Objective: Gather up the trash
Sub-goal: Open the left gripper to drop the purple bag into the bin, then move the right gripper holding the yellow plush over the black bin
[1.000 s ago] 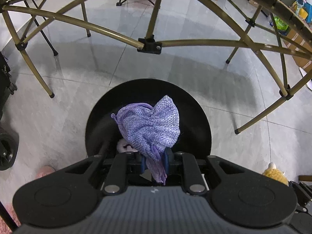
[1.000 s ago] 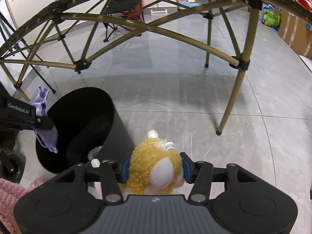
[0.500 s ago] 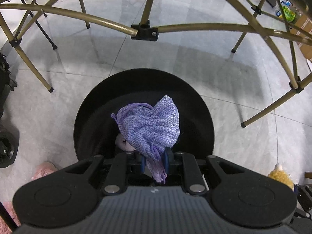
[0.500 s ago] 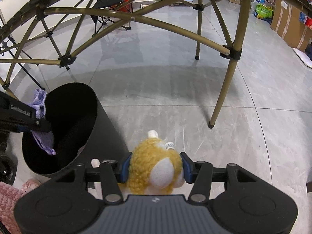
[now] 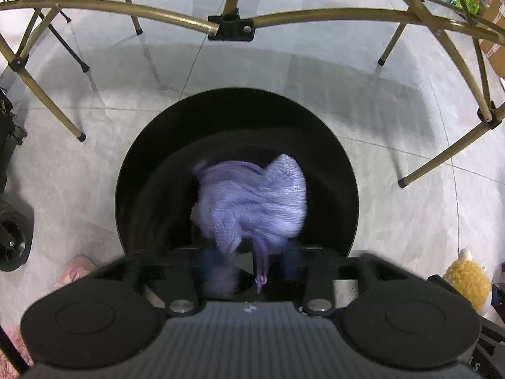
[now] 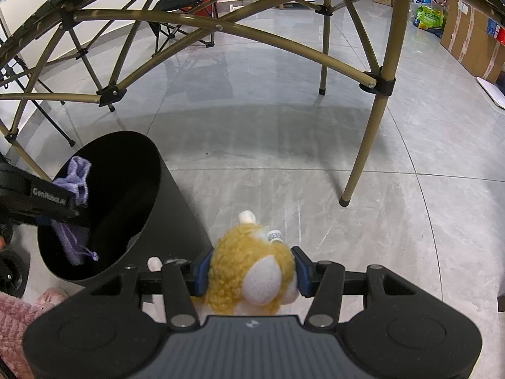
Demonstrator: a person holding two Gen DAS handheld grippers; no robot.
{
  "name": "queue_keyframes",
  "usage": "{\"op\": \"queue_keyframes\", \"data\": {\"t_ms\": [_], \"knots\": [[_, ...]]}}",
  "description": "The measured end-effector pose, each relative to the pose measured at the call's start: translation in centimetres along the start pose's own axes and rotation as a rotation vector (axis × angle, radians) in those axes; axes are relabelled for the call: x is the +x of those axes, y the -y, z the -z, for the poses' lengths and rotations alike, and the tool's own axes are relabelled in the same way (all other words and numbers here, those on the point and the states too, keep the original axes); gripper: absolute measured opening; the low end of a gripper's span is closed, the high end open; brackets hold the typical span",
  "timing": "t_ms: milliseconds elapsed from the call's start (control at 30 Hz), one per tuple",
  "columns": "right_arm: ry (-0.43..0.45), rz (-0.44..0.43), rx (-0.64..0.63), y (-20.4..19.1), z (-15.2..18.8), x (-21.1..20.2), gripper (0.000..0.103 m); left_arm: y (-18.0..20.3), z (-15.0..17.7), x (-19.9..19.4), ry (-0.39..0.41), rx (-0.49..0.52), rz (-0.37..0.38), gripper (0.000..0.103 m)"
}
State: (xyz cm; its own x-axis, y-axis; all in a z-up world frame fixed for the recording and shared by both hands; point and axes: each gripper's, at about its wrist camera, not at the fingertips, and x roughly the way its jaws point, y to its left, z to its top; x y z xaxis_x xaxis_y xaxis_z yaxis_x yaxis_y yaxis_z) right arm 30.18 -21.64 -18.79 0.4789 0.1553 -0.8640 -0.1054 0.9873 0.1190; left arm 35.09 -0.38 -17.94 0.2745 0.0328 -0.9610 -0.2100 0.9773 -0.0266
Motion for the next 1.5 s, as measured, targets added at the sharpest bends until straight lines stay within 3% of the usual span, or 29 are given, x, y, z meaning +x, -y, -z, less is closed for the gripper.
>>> {"op": "queue_keyframes", "data": {"t_ms": [33,67,267,733,1067,1500], "knots": [[0.0,0.0,0.001,0.0,0.0,0.0,0.05,-0.1,0.0,0.1,-0.004,-0.007,-0.007,0.093],[-0.001,0.0,0.001,0.0,0.0,0.0,0.05,-0.2,-0.1,0.1,-0.006,-0.013,-0.019,0.102],[-0.002,-0.003,-0.001,0.0,0.1,0.0,0.05,-0.5,0.0,0.7,-0.047,-0.007,-0.026,0.103],[-0.001,-0.005,-0.004,0.0,0.1,0.0,0.05,-0.7,0.0,0.4,-0.04,-0.008,-0.027,0.103],[0.022,-0.01,-0.018,0.0,0.2,-0.9,0.05,-1.8,0.4,-1.2,0.002,-0.007,-0.015,0.103],[0.116,-0.029,-0.043,-1.3,-0.7,-3.7,0.05,-5.1,1.1,-4.0,0.077,-0.014,-0.007,0.103]]}}
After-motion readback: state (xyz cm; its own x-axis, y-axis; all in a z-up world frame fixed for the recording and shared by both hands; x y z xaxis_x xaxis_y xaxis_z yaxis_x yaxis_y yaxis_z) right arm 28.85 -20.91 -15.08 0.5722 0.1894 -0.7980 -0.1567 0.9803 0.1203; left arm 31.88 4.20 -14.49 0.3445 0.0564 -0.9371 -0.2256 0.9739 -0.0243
